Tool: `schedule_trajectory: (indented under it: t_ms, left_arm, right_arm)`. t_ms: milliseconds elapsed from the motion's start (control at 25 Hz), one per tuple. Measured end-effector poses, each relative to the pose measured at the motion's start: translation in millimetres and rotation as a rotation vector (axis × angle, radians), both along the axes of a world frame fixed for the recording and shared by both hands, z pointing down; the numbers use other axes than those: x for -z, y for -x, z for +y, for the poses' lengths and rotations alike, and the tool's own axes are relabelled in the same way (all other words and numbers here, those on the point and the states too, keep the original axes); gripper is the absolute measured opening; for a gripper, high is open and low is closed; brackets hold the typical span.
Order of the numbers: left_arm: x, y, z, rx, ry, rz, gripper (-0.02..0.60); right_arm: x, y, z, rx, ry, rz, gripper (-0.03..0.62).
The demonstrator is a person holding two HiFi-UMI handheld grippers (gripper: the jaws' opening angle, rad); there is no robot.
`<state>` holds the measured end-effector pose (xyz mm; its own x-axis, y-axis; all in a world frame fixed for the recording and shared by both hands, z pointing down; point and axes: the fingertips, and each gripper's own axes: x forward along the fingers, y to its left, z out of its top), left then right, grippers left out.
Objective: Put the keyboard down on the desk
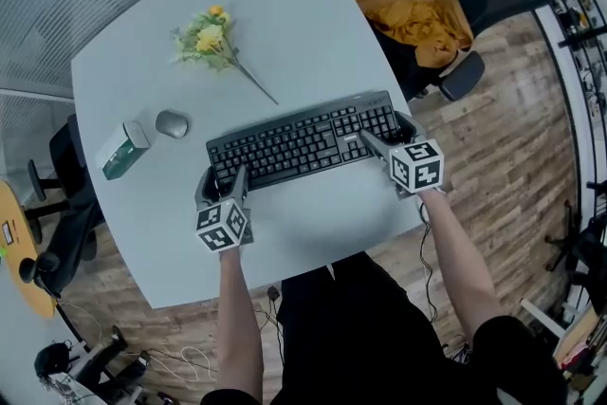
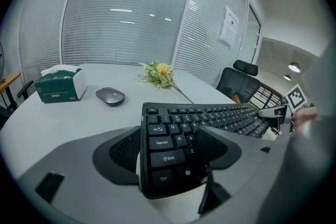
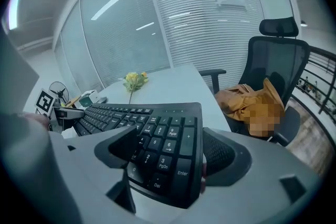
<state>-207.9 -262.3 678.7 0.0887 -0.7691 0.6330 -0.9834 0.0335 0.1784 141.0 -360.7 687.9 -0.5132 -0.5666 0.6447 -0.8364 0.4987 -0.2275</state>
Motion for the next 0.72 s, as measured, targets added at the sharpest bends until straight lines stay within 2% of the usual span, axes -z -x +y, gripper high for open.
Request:
schedule_trajectory:
  t_ms: [240, 720]
  left_arm:
    - [-16, 3, -2, 0.012, 0.025, 0.012, 0.336]
    - [-27, 5, -3, 0.012, 0.049, -0.011, 0.336]
  right_arm:
    - [-15, 3, -5, 0.005, 0.020, 0.007, 0.402]
    - [-27, 7, -8, 0.012, 0.019, 0.014, 0.403]
